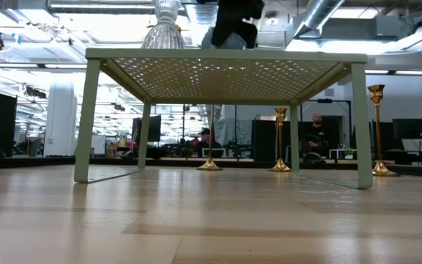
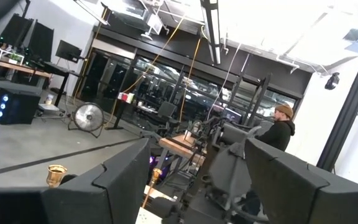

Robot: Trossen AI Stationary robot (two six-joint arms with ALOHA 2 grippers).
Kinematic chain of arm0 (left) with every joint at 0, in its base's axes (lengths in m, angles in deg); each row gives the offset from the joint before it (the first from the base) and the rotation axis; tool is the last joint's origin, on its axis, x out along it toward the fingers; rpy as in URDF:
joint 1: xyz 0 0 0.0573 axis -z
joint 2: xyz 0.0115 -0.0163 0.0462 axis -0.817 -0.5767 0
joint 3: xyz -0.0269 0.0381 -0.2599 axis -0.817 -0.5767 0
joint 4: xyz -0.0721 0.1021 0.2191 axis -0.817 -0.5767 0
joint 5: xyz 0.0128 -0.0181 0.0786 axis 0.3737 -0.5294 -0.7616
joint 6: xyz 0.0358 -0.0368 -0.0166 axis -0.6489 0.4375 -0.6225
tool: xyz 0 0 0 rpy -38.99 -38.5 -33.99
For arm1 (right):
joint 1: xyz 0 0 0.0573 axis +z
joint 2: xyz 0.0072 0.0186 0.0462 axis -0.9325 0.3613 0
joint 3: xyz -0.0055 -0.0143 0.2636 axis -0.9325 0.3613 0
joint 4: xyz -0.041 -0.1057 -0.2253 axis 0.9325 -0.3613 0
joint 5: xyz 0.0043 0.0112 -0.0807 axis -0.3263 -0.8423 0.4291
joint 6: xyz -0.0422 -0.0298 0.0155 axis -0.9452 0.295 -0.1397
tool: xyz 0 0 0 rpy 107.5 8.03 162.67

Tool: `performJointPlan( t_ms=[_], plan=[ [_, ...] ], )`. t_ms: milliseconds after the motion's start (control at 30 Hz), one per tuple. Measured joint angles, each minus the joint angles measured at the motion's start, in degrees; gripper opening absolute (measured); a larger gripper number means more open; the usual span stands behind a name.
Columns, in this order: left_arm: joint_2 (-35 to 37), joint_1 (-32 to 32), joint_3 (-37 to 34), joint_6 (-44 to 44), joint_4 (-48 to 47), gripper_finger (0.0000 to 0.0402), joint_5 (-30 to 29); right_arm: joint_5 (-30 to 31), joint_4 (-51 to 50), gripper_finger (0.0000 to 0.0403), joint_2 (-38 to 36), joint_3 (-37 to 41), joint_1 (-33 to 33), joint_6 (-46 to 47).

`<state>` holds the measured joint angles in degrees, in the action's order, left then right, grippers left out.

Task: Pick & Place candle stick holders
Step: Put the right blue scented candle on the shelf

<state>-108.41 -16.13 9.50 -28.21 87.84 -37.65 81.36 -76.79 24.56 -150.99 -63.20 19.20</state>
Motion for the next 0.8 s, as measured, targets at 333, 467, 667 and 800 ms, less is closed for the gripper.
performJointPlan(
  t_ms=[333,467,667,800],
  plan=[
    [-0.02,0.00,0.00,0.00,0.02,0.0262,0.00,1.47,-0.40,0.0286,0.52,0.00,-2.08,-0.06],
    [-0.02,0.00,0.00,-0.01,0.02,0.0262,0.00,1.56,-0.38,0.0286,0.52,0.00,-2.41,-0.38],
    [-0.02,0.00,0.00,-0.09,0.02,0.0262,0.00,1.58,0.14,0.0286,0.52,0.00,-2.82,-0.50],
    [-0.02,0.01,0.00,-0.17,0.02,0.0262,0.00,1.56,0.77,0.0286,0.52,0.00,-2.80,-0.50]
  ],
)
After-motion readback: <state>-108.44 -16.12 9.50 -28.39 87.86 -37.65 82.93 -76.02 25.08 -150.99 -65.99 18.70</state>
